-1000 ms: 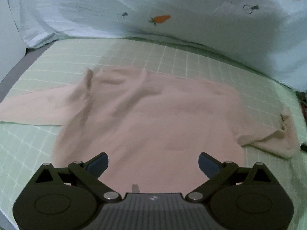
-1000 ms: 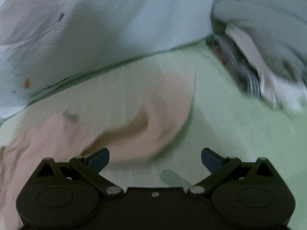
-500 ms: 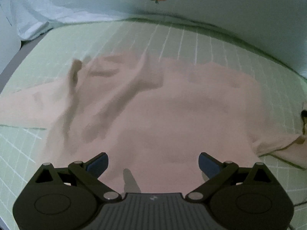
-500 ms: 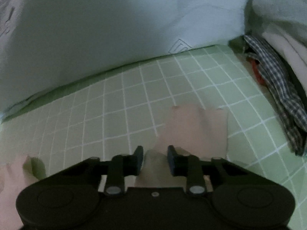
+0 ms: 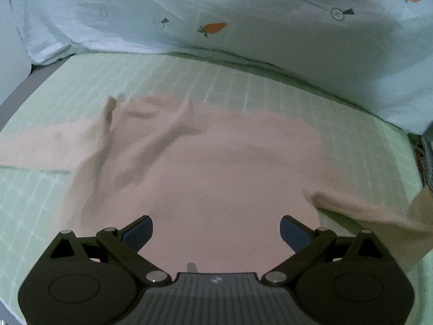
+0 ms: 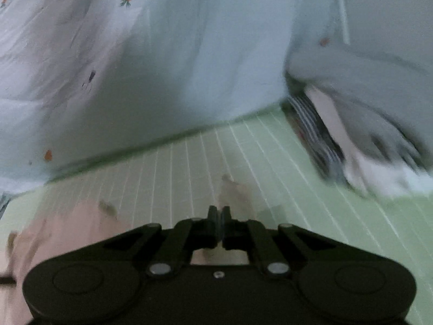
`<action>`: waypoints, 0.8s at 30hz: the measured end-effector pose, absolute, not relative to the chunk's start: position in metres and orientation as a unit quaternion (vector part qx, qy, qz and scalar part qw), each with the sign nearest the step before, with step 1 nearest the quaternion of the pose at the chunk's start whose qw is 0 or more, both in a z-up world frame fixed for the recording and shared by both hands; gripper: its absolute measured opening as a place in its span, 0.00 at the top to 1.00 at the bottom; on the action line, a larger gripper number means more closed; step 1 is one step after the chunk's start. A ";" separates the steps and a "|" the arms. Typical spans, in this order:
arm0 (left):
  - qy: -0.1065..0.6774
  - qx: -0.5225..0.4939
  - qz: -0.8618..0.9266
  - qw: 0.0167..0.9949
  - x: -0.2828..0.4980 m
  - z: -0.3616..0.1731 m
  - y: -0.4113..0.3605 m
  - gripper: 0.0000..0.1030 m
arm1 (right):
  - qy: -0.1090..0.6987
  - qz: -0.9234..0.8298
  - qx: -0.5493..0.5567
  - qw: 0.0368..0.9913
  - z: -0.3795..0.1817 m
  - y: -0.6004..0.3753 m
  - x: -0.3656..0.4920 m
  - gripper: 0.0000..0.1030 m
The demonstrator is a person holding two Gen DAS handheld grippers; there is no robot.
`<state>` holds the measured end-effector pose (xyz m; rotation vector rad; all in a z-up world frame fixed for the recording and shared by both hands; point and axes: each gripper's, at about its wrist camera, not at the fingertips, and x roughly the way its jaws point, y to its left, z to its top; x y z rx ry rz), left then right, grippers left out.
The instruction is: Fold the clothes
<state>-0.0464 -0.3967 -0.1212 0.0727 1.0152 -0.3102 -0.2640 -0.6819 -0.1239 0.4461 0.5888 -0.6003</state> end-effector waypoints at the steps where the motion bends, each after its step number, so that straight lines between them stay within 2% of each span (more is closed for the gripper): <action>1: 0.486 0.035 -0.150 0.860 -0.052 -0.122 -0.396 0.03 | 0.293 -0.288 0.221 0.884 -0.130 -0.674 -0.278 0.97; 5: 0.489 0.045 -0.161 0.856 -0.073 -0.125 -0.394 0.03 | 0.342 -0.284 0.273 0.853 -0.162 -0.653 -0.317 0.96; 7: 0.483 0.049 -0.164 0.858 -0.082 -0.124 -0.392 0.03 | 0.351 -0.286 0.292 0.842 -0.171 -0.648 -0.329 0.92; 8: 0.481 0.051 -0.165 0.860 -0.086 -0.123 -0.390 0.03 | 0.346 -0.292 0.287 0.844 -0.169 -0.647 -0.330 0.86; 11: 0.476 0.058 -0.163 0.862 -0.101 -0.120 -0.383 0.03 | 0.331 -0.318 0.274 0.845 -0.163 -0.644 -0.333 0.59; 14: 0.470 0.065 -0.154 0.866 -0.118 -0.114 -0.371 0.03 | 0.328 -0.333 0.271 0.842 -0.162 -0.645 -0.335 0.52; 18: 0.473 0.064 -0.126 0.870 -0.132 -0.107 -0.350 0.03 | 0.349 -0.330 0.260 0.838 -0.176 -0.650 -0.318 0.33; 22: 0.477 0.062 -0.110 0.870 -0.142 -0.099 -0.334 0.03 | 0.383 -0.338 0.220 0.831 -0.189 -0.645 -0.297 0.33; 24: 0.482 0.067 -0.109 0.867 -0.146 -0.099 -0.330 0.03 | 0.368 -0.336 0.220 0.839 -0.192 -0.644 -0.300 0.66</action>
